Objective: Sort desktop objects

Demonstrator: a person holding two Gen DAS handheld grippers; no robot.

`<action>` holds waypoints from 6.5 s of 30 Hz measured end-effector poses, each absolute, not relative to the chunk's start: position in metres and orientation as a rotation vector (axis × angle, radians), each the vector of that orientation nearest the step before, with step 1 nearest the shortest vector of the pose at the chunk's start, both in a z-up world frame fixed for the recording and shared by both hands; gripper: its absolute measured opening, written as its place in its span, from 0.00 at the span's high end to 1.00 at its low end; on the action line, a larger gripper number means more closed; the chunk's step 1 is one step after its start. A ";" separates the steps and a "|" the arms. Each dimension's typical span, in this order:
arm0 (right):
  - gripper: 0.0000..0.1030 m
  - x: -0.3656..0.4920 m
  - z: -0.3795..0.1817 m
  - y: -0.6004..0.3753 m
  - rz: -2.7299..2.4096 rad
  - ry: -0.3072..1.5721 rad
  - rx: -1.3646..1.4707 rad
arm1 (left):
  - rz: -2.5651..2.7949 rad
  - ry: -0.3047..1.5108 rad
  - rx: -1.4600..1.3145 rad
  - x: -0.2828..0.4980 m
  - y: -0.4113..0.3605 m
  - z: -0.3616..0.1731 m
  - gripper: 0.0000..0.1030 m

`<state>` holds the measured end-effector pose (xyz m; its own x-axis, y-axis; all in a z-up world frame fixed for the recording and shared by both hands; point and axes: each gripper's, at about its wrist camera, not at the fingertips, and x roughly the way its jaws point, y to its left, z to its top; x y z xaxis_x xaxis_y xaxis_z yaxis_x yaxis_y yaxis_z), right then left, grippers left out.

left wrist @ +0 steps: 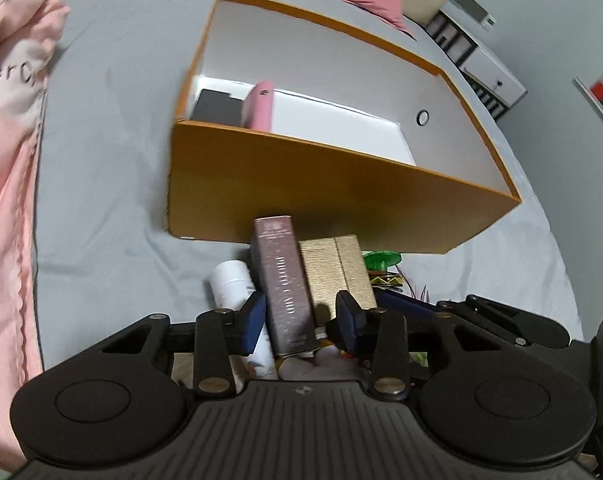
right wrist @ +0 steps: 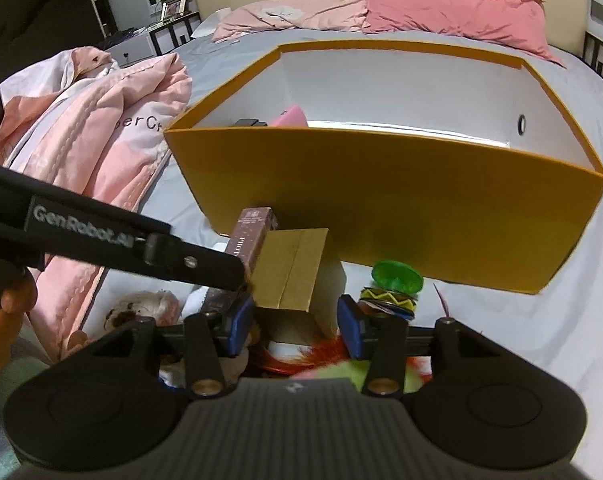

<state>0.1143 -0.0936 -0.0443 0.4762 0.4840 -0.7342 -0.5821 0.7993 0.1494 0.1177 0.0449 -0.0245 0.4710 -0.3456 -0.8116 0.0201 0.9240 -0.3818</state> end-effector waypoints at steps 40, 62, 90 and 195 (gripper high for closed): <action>0.64 0.088 -0.035 -0.073 0.724 0.821 -0.160 | -0.013 1.106 -0.386 0.105 0.067 -0.023 0.71; 0.73 0.107 -0.059 -0.073 0.630 0.941 -0.117 | -0.056 1.267 -0.316 0.130 0.054 -0.057 0.69; 0.77 0.111 -0.018 -0.112 0.657 0.828 0.029 | -0.142 1.317 -0.386 0.121 0.061 -0.036 0.77; 0.76 0.244 -0.006 -0.151 0.516 0.880 0.138 | -0.321 0.988 -0.074 0.222 -0.036 -0.007 0.85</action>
<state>0.2445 -0.1509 -0.0062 0.5243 0.4851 -0.6999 -0.3739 0.8696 0.3227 0.2221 -0.0358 -0.0066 0.5075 -0.2994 -0.8079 0.2326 0.9505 -0.2061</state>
